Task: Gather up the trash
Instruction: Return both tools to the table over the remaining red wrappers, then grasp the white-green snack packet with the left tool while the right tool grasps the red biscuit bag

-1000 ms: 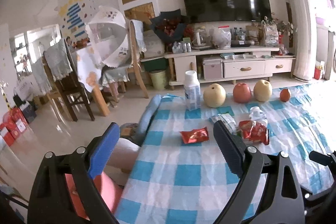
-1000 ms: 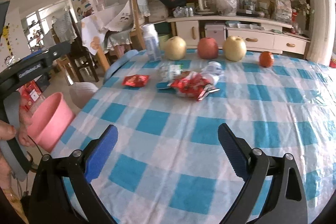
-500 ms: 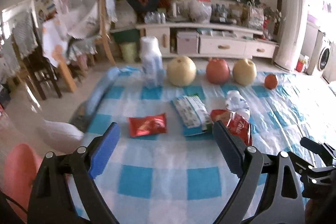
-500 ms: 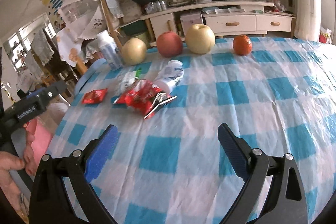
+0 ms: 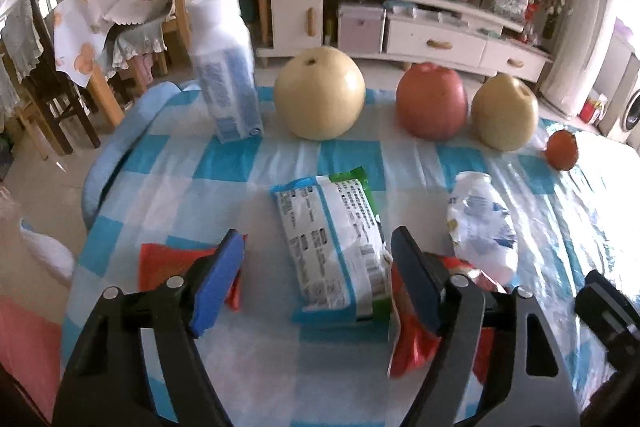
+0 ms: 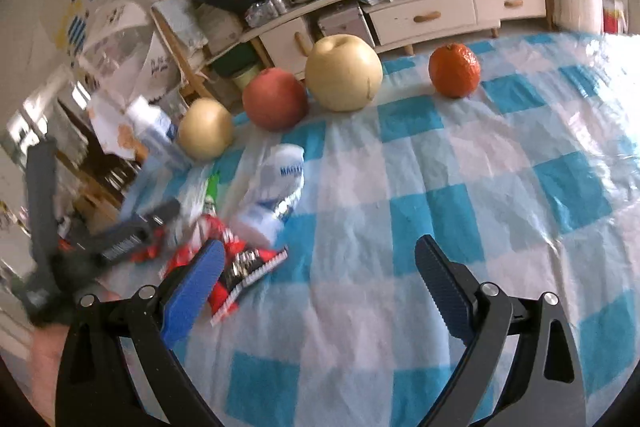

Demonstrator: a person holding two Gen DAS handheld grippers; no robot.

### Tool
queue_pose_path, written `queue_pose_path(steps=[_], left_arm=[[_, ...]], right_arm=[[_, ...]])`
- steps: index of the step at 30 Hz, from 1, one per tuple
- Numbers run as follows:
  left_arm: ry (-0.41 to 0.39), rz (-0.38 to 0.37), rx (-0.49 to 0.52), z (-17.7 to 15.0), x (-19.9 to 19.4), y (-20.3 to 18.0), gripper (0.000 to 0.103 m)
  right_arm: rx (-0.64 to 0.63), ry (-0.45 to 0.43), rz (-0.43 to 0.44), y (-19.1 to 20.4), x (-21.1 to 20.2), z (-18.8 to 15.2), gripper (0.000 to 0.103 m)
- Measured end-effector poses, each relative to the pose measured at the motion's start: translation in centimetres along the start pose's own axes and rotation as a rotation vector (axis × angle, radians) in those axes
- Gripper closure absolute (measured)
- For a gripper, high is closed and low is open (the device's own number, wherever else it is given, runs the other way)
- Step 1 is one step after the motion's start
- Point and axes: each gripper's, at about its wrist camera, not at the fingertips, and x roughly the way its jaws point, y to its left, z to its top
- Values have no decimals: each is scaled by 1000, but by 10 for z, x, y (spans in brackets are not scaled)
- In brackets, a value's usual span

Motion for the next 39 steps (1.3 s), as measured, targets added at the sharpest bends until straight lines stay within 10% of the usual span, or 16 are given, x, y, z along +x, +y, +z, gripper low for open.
queue_pose_path(steps=[13,28,39], left_arm=[[53,-21,43,-2,21,-12,58],[68,-140,215,-70,-39,-49,63],[49,-172,86,-95,-66,-10,67]], right_arm=[[-49,8,-2,7,22,18,14],[-146,41,-17,14,18,8,15],[-159,65,-19,25,29,6,14]])
